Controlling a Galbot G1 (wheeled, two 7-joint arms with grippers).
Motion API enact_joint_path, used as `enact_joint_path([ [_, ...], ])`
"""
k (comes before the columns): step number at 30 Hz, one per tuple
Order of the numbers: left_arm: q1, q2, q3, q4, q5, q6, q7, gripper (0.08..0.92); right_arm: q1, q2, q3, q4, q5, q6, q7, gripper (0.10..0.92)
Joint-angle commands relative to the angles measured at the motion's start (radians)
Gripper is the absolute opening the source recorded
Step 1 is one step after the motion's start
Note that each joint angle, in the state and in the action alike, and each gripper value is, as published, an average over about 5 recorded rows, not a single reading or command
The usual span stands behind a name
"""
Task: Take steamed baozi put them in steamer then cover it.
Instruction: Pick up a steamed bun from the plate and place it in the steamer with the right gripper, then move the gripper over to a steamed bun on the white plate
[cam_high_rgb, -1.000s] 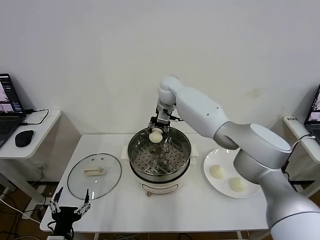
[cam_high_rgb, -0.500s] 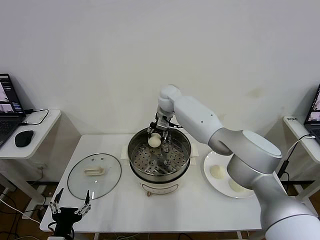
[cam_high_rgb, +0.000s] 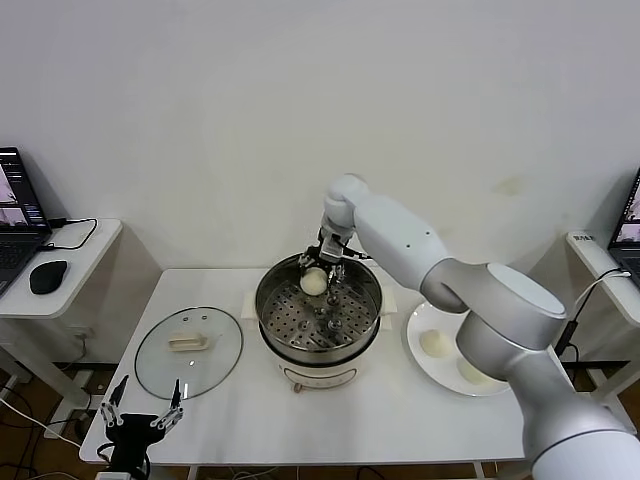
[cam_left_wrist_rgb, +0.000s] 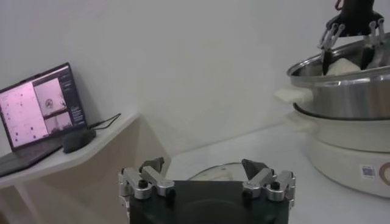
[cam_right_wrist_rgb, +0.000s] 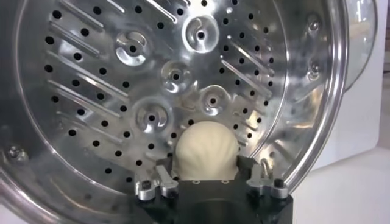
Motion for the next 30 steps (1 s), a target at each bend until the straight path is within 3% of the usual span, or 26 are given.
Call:
enact_joint_path([
  [1,-0.005,-0.001,0.002,-0.006,0.001,0.003,0.005,0.823,0.045,-0.065,-0.005,0.090,0.198,-0.098,-0.105,0.820],
  [6,-0.015,0.003,0.003,-0.013,0.000,0.005,0.009,0.823,0.088,-0.198,-0.039,0.253,0.394,-0.222,-0.164,0.823],
  [10,-0.017,0.008,0.002,-0.016,-0.004,0.006,0.014,0.823,0.123,-0.311,-0.051,0.345,0.477,-0.353,-0.131,0.823],
  [19,-0.020,0.025,0.008,-0.039,-0.033,0.034,0.033,0.823,0.132,-0.628,-0.048,0.576,0.622,-0.860,-0.031,0.823],
  [23,-0.025,0.044,0.015,-0.041,-0.052,0.056,0.046,0.823,0.094,-0.742,-0.039,0.674,0.648,-1.062,-0.049,0.823],
  [30,-0.034,0.061,0.027,-0.054,-0.052,0.087,0.084,0.823,-0.008,-0.869,0.007,0.732,0.630,-1.170,-0.123,0.823],
])
